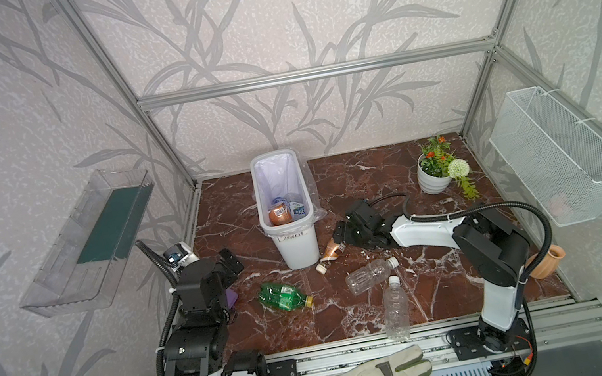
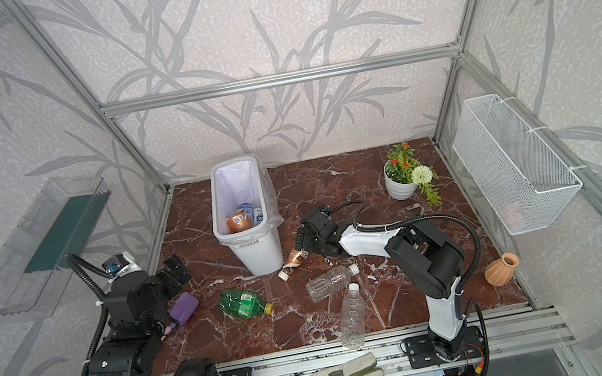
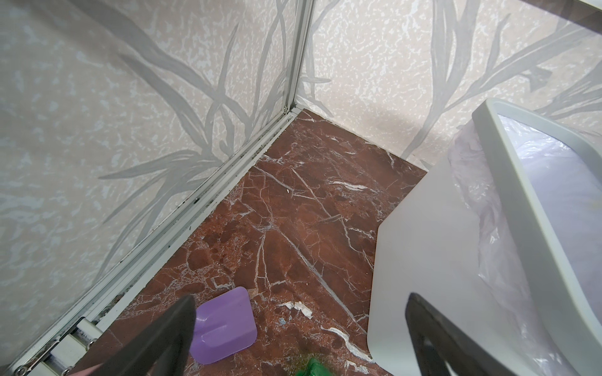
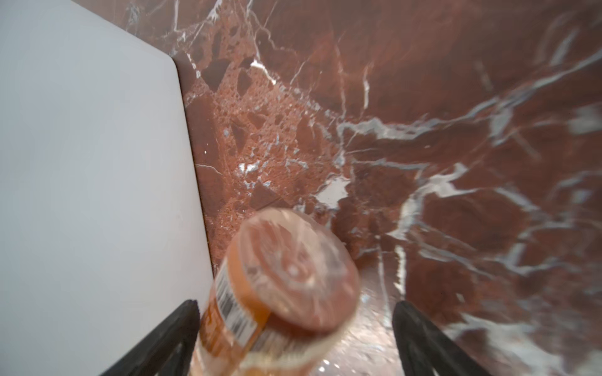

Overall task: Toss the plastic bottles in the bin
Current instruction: 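Grasp the second orange milk-tea bottle near the bin with the right gripper, then lift the orange bottle with the right gripper over the bin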

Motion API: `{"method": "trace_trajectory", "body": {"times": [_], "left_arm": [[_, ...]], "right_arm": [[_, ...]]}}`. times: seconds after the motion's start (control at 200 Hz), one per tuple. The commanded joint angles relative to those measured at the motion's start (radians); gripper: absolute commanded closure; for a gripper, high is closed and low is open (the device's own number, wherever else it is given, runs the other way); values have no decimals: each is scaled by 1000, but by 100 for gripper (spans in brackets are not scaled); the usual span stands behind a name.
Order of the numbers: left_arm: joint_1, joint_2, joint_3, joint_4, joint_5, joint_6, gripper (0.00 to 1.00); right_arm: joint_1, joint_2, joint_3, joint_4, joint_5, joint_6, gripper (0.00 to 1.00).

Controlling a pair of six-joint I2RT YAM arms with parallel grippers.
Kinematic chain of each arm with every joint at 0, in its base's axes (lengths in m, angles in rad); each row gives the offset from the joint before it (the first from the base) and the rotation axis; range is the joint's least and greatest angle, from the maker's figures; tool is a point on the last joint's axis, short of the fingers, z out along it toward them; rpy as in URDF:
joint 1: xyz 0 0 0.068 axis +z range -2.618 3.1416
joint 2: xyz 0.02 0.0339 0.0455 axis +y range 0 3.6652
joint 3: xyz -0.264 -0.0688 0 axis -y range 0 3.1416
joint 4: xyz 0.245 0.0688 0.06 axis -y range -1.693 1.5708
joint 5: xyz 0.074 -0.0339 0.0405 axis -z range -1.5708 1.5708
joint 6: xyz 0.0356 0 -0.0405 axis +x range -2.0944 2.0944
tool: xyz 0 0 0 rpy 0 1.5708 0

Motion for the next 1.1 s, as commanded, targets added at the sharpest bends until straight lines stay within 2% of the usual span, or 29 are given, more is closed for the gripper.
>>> {"method": "trace_trajectory", "body": {"times": [0.0, 0.195, 0.31, 0.405, 0.495, 0.565, 0.62, 0.87, 1.095], "left_arm": [[3, -12, -12, -10, -24, 11, 1], [4, -12, -11, -13, -31, 19, 1], [4, -8, -10, -8, -27, 24, 1], [3, 1, -5, -7, -20, 31, 1], [3, 12, 0, -8, -2, 41, 1], [4, 16, 0, -8, 4, 40, 1], [3, 16, -1, -8, 6, 36, 1], [4, 19, 0, -10, 3, 26, 1], [4, 18, 3, -10, 12, 9, 1]], "right_arm": [[10, 43, 47, 11, -17, 34, 7], [11, 102, 75, -6, -15, 40, 12], [7, 126, 79, 15, -23, 38, 20], [4, 124, 87, 38, -36, 15, 23], [-8, 105, 89, 46, -42, -6, 30], [-29, 86, 73, 69, -55, -4, 40], [-48, 58, 53, 86, -60, -3, 43], [-109, -133, -44, 157, -50, -51, 45], [-125, -407, -96, 197, 38, -200, 46]]}}
